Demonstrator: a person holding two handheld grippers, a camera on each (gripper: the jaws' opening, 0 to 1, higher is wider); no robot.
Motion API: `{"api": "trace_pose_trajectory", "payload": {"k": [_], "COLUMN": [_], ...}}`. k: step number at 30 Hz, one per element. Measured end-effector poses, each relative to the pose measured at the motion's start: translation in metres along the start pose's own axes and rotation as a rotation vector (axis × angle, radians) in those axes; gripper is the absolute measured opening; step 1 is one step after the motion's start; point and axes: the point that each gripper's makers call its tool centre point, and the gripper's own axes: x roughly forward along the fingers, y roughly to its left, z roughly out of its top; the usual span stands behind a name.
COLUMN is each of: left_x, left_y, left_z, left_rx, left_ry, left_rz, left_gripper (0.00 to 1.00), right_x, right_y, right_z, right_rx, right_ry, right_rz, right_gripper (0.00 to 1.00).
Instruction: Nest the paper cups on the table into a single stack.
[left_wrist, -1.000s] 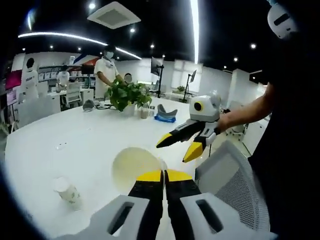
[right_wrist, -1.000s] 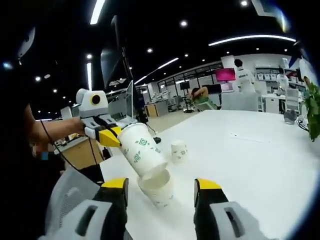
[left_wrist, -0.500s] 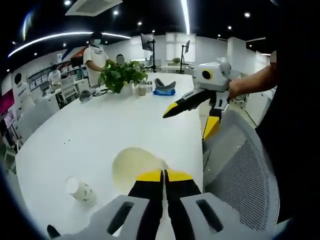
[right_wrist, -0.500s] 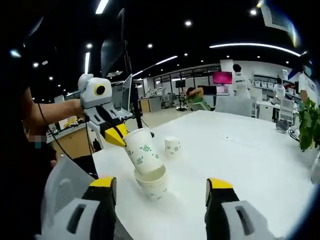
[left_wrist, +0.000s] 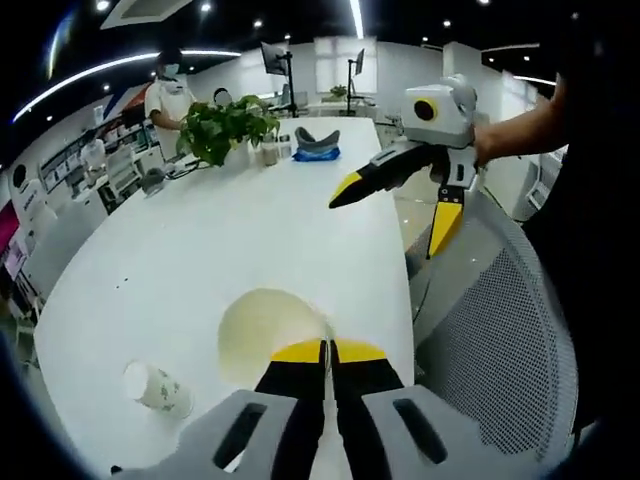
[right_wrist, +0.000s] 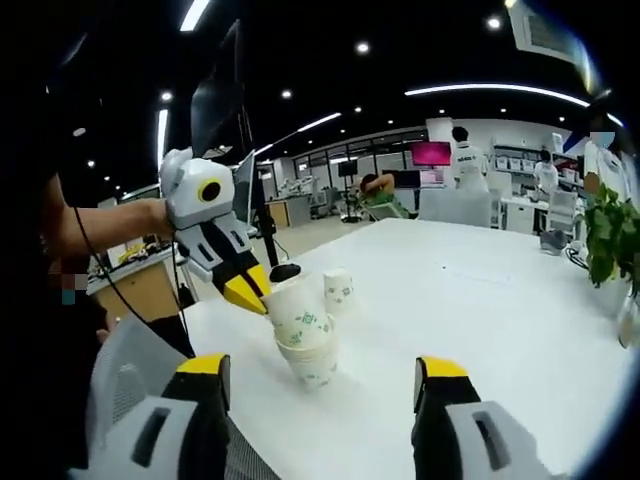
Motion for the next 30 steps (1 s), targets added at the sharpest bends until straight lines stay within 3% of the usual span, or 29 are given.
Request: {"api": "trace_pose_trajectory", "payload": {"k": [8,16,30], "left_x": [0.019,0.034,0.046], "left_y": [-0.001,0.003,0.002], "left_z": [0.001,-0.003,-0.014], "left_rx": [-0.002,-0.085,-0.165], "left_ry": [0.006,-0.032,-0.075], "left_rz": [-0.032,-0.052,-0.091], "left_gripper": [0.0,0.01,0.03], "right_x": [-0.003,-0.005,-0.006], "right_y": [-0.001,-0.004,-0.008], "right_z": [-0.01,-0.015,-0.023], "right_rx": [0.023,0.033,0.019], "right_ry": [0.005,0.002,0.022], "right_rz": [-0.013,-0.035,-0.061], "right_gripper": [0.75,0.75,0.76]}}
